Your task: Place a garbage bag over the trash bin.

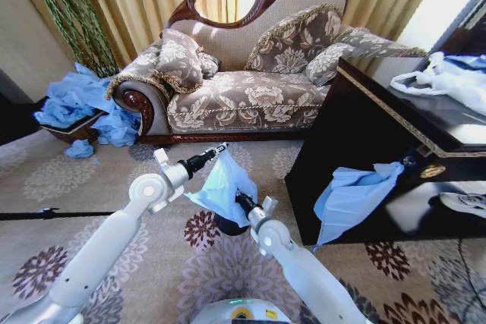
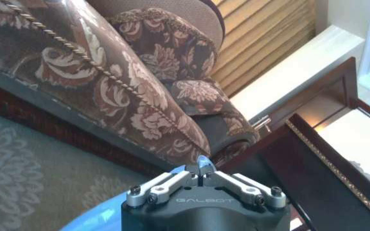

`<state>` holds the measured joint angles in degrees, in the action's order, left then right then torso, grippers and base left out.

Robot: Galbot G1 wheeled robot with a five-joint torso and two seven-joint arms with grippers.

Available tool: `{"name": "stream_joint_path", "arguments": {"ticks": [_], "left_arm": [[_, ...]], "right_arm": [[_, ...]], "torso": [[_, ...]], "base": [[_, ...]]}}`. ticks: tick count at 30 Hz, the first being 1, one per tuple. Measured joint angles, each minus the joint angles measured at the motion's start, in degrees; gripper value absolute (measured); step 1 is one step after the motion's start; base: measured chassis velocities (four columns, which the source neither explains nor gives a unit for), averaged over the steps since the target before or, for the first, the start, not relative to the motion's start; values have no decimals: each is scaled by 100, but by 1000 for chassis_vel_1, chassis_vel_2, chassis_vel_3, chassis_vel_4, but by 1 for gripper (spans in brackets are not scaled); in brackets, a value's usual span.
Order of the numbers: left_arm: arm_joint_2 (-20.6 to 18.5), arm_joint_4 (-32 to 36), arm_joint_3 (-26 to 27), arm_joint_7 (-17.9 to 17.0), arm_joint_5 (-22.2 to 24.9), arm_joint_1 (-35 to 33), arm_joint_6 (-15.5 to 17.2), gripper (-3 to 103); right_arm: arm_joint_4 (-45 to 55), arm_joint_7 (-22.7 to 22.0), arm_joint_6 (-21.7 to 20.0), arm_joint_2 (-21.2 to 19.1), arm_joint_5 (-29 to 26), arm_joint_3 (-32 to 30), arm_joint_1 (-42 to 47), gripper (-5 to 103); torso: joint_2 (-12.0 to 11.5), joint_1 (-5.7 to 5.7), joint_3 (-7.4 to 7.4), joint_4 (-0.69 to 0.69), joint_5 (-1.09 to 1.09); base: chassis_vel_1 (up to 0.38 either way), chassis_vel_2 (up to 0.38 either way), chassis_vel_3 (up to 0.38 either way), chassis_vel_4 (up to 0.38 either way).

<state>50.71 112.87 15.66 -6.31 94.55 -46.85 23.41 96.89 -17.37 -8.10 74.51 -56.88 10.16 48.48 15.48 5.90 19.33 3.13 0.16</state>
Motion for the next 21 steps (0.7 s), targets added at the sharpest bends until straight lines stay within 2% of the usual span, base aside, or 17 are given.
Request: {"name": "stream_joint_path", "arguments": {"ticks": [6, 13, 18, 21], "left_arm": [[32, 360, -271, -170, 218, 220, 8, 0], [9, 1179, -412, -646, 546, 217, 30, 0], [-25, 1445, -315, -715, 549, -48, 27, 0], [-91, 1583, -245, -604, 469, -367, 36, 0]], "right_arm": [[-20, -17, -6, 62, -19, -21, -53, 0], [-31, -14, 0, 203, 28, -177, -85, 0], [3, -6, 6, 217, 63, -318, -60, 0], [166, -10, 15, 198, 84, -380, -52, 0]], "torso": [[0, -1, -1, 3, -1], [0, -1, -1, 2, -2], [0, -1, -1, 1, -1], [0, -1, -1, 1, -1]], "base": [[0, 0, 0, 0], [0, 0, 0, 0], [0, 0, 0, 0], [0, 0, 0, 0]]}}
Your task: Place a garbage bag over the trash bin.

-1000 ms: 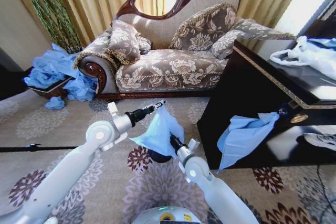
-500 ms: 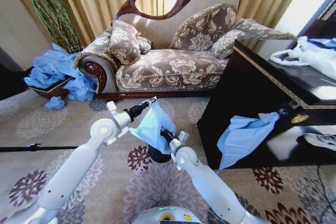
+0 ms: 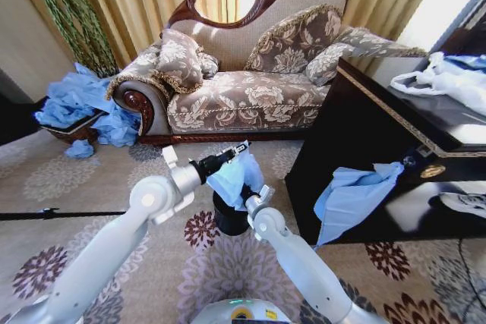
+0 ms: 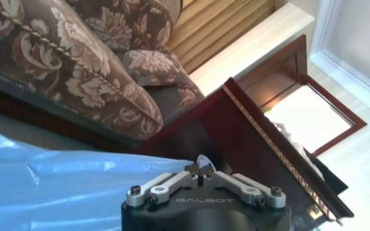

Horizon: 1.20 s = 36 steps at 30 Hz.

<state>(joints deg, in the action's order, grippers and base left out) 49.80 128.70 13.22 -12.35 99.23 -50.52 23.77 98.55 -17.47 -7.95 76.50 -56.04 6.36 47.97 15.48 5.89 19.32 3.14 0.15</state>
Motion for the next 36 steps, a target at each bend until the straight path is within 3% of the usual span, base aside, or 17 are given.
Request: {"name": "stream_joint_path", "arguments": {"ticks": [10, 24, 36], "left_arm": [[42, -173, -193, 196, -68, 37, 99, 0], [184, 1, -314, 111, 61, 332, 105, 0], [302, 509, -56, 21, 8, -363, 64, 0]], "right_arm": [[136, -100, 21, 291, 21, 93, -266, 0], [-383, -20, -20, 690, 102, 165, -405, 0], [-881, 128, -201, 635, 617, 227, -563, 0]], "torso": [[0, 0, 0, 0, 1], [0, 0, 0, 1, 0], [0, 0, 0, -1, 0]], "base": [[0, 0, 0, 0], [0, 0, 0, 0], [0, 0, 0, 0]]}}
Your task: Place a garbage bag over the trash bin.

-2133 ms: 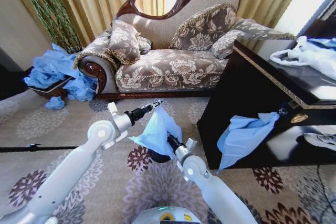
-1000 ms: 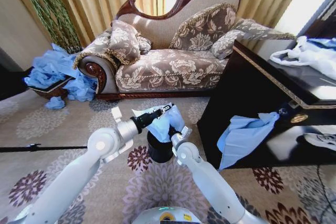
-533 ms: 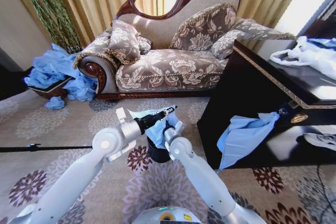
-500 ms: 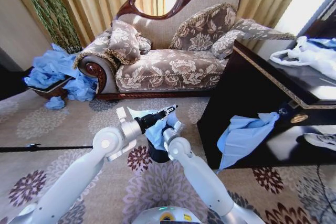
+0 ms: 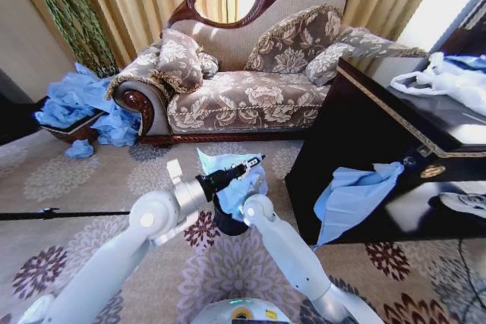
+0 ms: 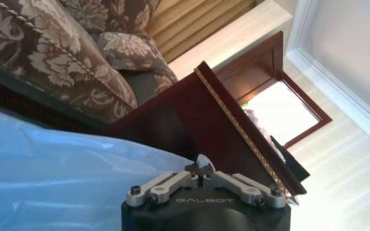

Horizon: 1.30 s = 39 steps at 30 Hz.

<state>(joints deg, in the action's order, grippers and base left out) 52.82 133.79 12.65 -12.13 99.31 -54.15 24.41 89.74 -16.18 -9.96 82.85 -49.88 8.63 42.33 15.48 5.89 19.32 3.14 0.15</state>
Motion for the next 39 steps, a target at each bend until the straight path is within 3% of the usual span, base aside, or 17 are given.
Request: {"name": "stream_joint_path", "arguments": {"ticks": [6, 10, 18, 21, 25, 30, 39], "left_arm": [[348, -392, 65, -143, -87, 218, -177, 0], [558, -605, 104, -265, -135, 344, -267, 0], [1117, -1502, 101, -708, -414, 896, -591, 0], [1295, -1752, 83, -784, -548, 1047, -648, 0], [1461, -2011, 158, -825, -843, 1061, -783, 0], [1626, -2290, 430, -790, -1266, 890, -954, 0], [1801, -2841, 890, -738, -1728, 657, -1171, 0]], "right_arm": [[168, -283, -962, -596, 12, 316, 187, 0], [204, -448, -1333, -743, -87, 375, 138, 0], [268, -1090, -2352, -967, -1096, 424, -272, 0], [286, -1242, -2520, -1094, -1365, 481, -364, 0], [205, -1327, -2697, -1188, -1674, 678, -585, 0], [41, -1400, -2913, -1269, -2010, 1027, -901, 0], [-508, -1332, -3017, -1031, -2273, 1416, -1366, 0]], "torso": [[0, 0, 0, 3, 0], [0, 0, 0, 3, -1], [0, 1, 1, 1, -1], [0, 1, 1, 6, -1], [0, 1, 1, -1, -1], [0, 1, 1, 2, 0], [0, 0, 1, 1, 0]], "base": [[0, 0, 0, 0], [0, 0, 0, 0], [0, 0, 0, 0], [0, 0, 0, 0], [0, 0, 0, 0], [0, 0, 0, 0], [0, 0, 0, 0]]}}
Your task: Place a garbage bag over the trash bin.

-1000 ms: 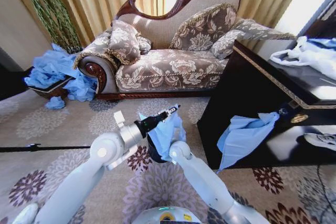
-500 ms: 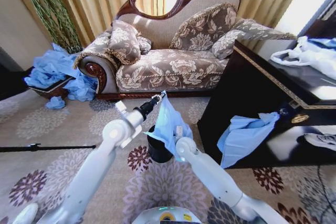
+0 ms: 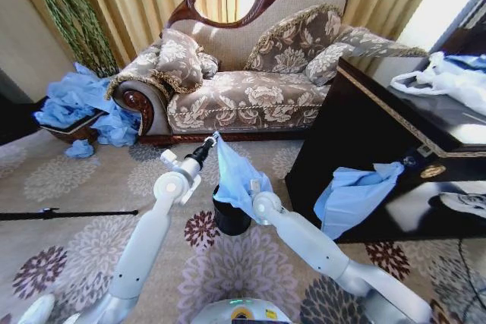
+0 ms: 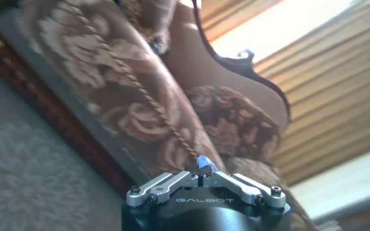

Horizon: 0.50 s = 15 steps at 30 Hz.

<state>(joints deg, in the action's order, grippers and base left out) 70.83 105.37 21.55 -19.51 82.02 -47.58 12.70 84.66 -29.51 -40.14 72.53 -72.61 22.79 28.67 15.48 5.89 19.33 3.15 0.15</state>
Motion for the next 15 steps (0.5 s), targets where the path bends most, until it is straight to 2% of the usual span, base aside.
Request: {"name": "stream_joint_path", "arguments": {"ticks": [15], "left_arm": [[114, -903, 255, 193, -309, -165, -146, 0]], "right_arm": [[-1052, 230, -164, 567, -12, 112, -391, 0]], "torso": [[0, 0, 0, 1, 0]], "base": [[0, 0, 0, 0]]}}
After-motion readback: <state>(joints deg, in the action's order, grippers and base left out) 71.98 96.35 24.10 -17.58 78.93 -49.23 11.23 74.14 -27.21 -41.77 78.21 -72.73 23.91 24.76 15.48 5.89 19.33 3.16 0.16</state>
